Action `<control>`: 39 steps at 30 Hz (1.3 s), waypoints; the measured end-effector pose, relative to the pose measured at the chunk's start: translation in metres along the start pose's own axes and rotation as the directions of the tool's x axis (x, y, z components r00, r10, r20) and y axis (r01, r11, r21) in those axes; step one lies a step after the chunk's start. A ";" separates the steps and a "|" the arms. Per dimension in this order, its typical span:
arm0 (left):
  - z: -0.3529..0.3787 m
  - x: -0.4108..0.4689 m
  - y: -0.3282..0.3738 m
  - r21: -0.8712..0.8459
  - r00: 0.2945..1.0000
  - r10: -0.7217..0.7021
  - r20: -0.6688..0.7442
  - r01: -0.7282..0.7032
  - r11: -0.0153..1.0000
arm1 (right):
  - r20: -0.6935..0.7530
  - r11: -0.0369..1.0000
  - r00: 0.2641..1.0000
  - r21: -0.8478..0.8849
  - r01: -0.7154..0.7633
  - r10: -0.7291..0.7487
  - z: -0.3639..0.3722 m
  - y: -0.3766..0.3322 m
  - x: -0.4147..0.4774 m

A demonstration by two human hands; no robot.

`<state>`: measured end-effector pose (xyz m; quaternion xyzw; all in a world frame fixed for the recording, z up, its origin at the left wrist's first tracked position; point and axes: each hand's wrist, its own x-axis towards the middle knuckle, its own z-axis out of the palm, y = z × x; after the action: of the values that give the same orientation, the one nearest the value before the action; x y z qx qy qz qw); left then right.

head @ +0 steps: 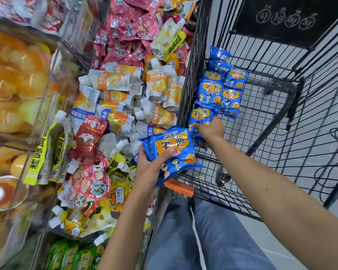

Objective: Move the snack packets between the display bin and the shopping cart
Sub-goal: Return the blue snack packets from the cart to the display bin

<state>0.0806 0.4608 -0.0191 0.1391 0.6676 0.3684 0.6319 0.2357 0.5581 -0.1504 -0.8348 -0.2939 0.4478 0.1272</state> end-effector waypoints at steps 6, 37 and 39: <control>-0.010 -0.001 -0.003 0.006 0.998 0.025 -0.063 -0.024 1.000 | 0.110 0.867 0.985 0.495 0.059 -0.130 -0.052 -0.002 -0.054; -0.031 -0.011 0.023 -0.133 0.997 -0.044 0.061 0.052 0.990 | 0.104 0.947 0.990 0.300 -0.119 0.091 -0.025 -0.009 -0.033; -0.033 -0.009 0.020 -0.108 0.996 -0.073 0.059 0.079 0.991 | 0.097 0.986 0.989 0.109 -0.124 0.114 -0.006 -0.002 -0.009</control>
<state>0.0449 0.4587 -0.0013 0.0885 0.6336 0.3762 0.6702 0.2358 0.5549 -0.1403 -0.8212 -0.2227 0.5079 0.1346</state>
